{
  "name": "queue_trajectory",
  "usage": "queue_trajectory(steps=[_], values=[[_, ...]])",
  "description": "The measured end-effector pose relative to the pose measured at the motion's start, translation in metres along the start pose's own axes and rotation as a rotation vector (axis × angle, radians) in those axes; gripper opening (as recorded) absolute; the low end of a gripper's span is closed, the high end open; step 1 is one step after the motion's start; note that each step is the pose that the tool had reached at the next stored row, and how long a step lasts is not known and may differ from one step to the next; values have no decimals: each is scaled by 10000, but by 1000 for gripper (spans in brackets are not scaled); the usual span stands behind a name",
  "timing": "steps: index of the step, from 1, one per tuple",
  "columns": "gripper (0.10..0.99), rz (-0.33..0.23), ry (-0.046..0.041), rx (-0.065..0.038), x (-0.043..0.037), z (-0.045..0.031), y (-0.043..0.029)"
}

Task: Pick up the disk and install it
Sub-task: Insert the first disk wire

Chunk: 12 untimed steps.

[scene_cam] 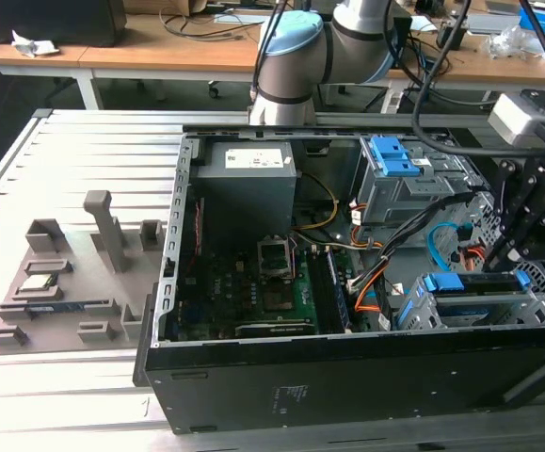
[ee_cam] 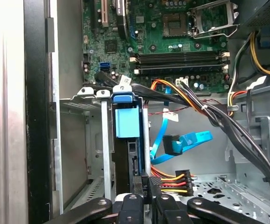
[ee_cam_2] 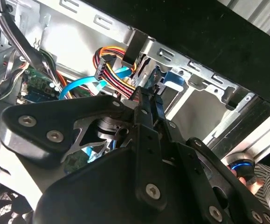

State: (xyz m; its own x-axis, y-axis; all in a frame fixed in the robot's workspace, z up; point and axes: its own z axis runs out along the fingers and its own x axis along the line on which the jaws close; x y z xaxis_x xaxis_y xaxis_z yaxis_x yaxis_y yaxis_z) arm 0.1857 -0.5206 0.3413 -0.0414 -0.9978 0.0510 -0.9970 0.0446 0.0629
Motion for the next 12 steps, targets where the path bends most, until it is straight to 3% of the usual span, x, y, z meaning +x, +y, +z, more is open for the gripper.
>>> queue_trajectory(steps=[7,12], values=[[169,-10,37,2,6,24,-23],[169,-19,33,5,34,-18,-22]])
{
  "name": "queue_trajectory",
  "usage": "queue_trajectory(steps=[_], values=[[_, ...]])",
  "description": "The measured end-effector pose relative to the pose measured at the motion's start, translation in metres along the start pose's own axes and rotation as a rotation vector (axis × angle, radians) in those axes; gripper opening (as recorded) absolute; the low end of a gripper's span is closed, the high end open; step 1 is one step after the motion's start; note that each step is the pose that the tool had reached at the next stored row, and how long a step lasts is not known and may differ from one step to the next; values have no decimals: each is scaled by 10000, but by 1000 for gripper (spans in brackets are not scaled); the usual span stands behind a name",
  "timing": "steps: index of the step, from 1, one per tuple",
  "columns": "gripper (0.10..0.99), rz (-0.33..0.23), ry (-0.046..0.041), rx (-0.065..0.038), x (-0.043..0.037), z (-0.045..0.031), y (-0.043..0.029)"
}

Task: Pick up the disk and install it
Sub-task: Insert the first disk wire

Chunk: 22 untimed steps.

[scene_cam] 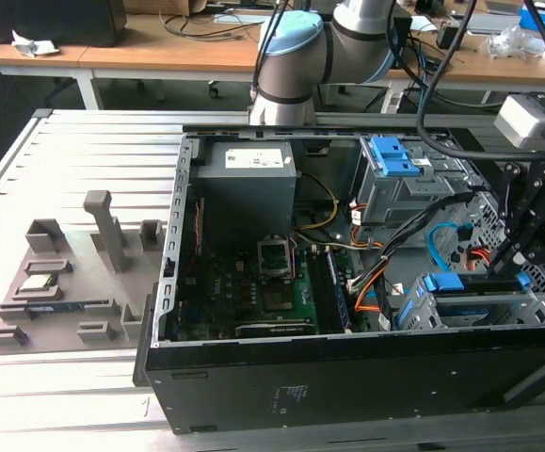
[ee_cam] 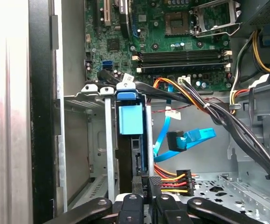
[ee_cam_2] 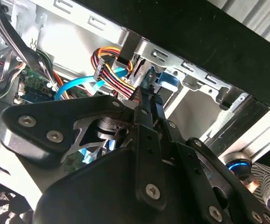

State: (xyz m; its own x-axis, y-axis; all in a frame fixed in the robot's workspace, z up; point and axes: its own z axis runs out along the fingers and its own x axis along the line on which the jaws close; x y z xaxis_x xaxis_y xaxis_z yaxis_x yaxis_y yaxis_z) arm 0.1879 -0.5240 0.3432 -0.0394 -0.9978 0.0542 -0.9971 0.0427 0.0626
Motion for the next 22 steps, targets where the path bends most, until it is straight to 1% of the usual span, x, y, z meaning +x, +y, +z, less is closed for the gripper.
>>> queue_trajectory(steps=[5,13,14,18,19,20,21,22], values=[[169,1,-2,0,2,10,0],[169,-6,12,0,-1,98,-6],[169,-7,2,-1,-2,111,-6],[169,-8,-1,0,-3,125,-5],[180,-10,-31,-3,-4,138,-6],[180,-9,-20,-3,-4,134,-5],[239,-8,-5,-1,-2,124,-4],[239,-8,-10,-1,0,86,-2]])
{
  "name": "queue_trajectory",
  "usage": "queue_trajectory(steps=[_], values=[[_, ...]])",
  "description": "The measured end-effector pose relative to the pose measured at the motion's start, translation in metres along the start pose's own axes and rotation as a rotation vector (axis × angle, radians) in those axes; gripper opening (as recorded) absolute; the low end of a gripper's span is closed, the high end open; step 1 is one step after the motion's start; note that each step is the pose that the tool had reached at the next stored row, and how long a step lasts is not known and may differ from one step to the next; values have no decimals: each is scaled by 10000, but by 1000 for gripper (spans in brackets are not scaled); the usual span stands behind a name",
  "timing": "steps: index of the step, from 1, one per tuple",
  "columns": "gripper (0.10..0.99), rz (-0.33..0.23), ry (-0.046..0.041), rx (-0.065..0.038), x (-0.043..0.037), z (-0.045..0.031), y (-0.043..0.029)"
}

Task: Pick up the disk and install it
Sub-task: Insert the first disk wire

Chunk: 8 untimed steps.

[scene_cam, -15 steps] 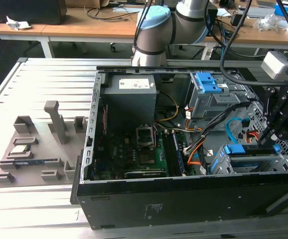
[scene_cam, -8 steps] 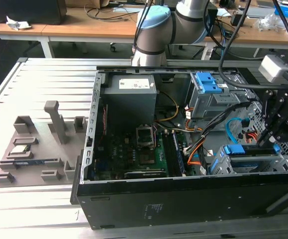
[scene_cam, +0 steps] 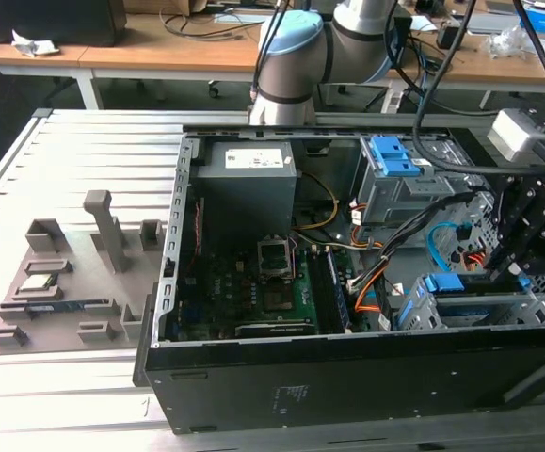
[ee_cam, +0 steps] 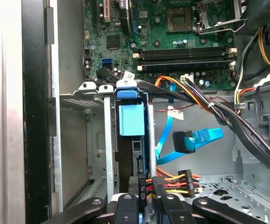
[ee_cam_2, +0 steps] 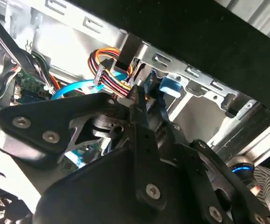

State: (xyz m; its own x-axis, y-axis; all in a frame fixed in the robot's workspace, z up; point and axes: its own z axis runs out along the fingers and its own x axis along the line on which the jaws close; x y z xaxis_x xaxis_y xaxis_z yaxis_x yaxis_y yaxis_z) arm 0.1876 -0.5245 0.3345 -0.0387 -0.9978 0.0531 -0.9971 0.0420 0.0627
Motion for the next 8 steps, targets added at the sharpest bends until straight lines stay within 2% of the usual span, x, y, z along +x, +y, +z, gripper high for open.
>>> queue_trajectory(steps=[3,5,6,8], values=[[227,0,8,7,8,-187,12],[106,1,7,14,14,-316,20],[106,1,9,18,16,-385,24],[106,1,7,21,20,-473,30]])
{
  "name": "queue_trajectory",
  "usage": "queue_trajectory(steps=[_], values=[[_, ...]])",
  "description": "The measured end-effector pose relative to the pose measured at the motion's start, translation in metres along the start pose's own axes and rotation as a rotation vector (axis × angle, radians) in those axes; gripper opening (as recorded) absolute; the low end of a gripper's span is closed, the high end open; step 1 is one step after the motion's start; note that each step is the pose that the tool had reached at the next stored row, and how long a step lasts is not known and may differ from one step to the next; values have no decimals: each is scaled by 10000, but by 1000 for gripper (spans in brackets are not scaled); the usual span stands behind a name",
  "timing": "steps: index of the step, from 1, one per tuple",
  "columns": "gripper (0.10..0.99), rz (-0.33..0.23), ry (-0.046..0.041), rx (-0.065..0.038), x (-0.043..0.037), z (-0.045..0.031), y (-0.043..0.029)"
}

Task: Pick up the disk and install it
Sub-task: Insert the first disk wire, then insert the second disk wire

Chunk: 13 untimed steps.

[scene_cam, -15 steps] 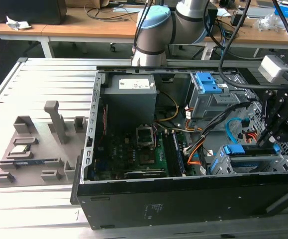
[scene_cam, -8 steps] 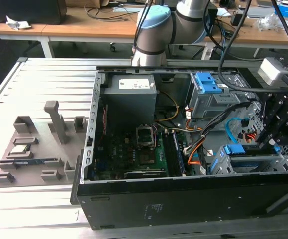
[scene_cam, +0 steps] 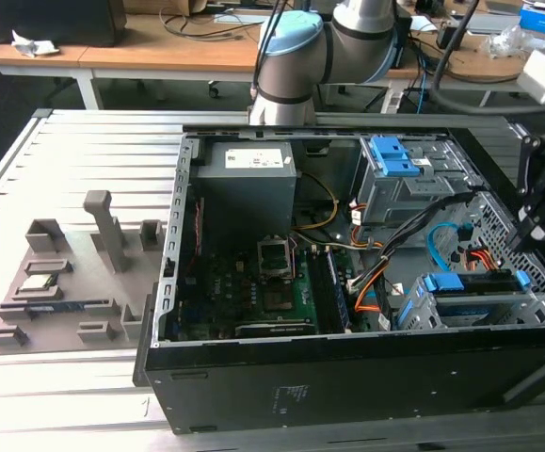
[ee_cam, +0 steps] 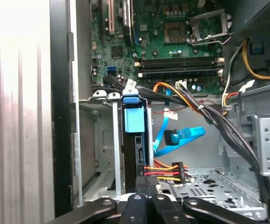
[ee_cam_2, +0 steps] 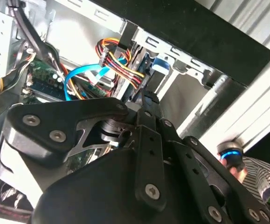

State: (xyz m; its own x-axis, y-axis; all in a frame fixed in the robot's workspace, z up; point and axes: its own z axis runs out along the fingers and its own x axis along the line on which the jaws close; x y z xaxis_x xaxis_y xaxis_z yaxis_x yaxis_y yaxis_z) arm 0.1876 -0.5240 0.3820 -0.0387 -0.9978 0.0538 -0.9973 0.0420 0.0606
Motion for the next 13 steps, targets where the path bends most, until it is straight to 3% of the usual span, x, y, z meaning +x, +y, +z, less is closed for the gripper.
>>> queue_trajectory(steps=[11,13], values=[[114,0,0,0,1,-15,1],[235,0,0,0,1,-16,1]])
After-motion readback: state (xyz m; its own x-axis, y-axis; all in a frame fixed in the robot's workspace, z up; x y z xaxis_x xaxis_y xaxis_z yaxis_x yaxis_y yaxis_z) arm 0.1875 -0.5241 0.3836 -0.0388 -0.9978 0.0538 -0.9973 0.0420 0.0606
